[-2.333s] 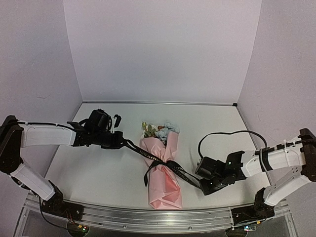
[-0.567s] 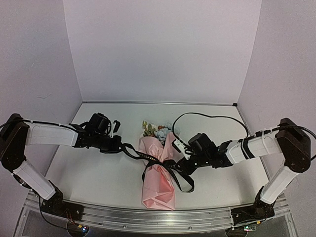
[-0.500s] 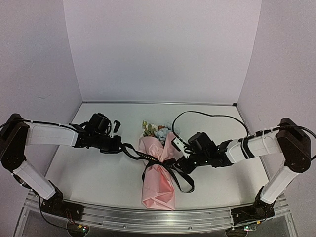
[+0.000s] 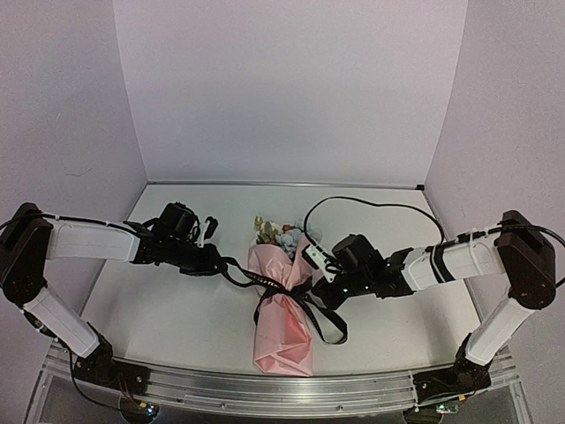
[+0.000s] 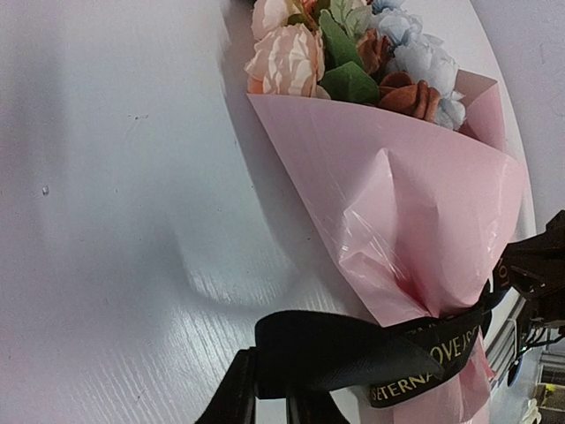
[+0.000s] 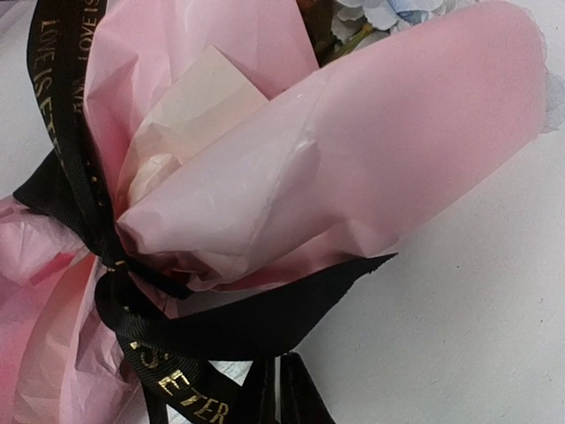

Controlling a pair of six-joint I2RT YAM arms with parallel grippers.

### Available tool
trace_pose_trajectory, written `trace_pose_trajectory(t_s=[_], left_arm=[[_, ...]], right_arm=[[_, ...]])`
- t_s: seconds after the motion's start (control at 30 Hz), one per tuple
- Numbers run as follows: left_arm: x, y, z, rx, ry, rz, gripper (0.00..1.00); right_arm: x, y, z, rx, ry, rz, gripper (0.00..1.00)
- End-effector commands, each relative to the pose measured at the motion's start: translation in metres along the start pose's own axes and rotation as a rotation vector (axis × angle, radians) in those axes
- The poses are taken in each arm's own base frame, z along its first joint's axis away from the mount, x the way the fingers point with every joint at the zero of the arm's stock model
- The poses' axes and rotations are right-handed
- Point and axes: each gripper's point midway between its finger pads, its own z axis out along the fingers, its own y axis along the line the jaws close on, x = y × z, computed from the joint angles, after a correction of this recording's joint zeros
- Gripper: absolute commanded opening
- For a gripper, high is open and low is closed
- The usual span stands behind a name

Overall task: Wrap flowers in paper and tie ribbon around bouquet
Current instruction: Adjust the ribbon on the folded bouquet.

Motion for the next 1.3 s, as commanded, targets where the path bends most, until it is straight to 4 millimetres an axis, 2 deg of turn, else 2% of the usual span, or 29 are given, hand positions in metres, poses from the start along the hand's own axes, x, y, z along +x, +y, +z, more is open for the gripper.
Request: trace_pose_trajectory(t_s=[0.0,0.13,0.23,0.33,0.47,0.5,0.57,0.6,0.73,0.87,1.0,1.1,1.27], left_arm=[[-0.015,-0.008,-0.017,0.0,-0.052,0.037,0.25],[-0.031,-0.004,-0.045,-0.065,-0.167,0.068,0.5],[-0.044,-0.019,-0.063,-0.075,-0.235,0.144,0.58],[-0.045,-0.055,-0.064,-0.047,-0.236,0.284,0.58],[-0.034,-0.103,-0.044,0.042,-0.19,0.461,0.53],[-0.032,-0.114,-0.04,0.075,-0.181,0.486,0.51],[-0.028,-0.129,-0.031,0.125,-0.16,0.529,0.5],[-0.025,-0.137,-0.027,0.146,-0.149,0.552,0.49],[-0.01,-0.162,-0.016,0.209,-0.117,0.64,0.48],[-0.001,-0.163,-0.006,0.222,-0.087,0.641,0.48],[0.004,-0.161,-0.005,0.226,-0.081,0.631,0.48],[0.009,-0.157,-0.006,0.227,-0.073,0.625,0.48],[0.017,-0.15,-0.007,0.22,-0.058,0.613,0.48]], right_arm=[[-0.016,0.006,-0.011,0.016,-0.016,-0.005,0.0],[-0.011,0.003,-0.02,0.066,0.015,-0.009,0.0],[-0.008,-0.003,-0.026,0.123,0.032,0.002,0.0],[-0.005,-0.009,-0.032,0.166,0.046,0.03,0.0],[-0.004,-0.019,-0.038,0.222,0.037,0.095,0.0],[-0.004,-0.022,-0.041,0.234,0.034,0.135,0.03],[-0.003,-0.029,-0.048,0.254,0.036,0.26,0.26],[-0.001,-0.03,-0.052,0.246,0.05,0.338,0.33],[0.011,-0.033,-0.058,0.188,0.103,0.732,0.45],[0.009,-0.029,-0.043,0.117,0.103,1.024,0.48],[0.003,-0.03,-0.022,0.062,0.022,1.258,0.55],[-0.003,-0.036,-0.01,0.042,-0.063,1.39,0.61],[-0.003,-0.04,0.0,0.044,-0.132,1.551,0.64]])
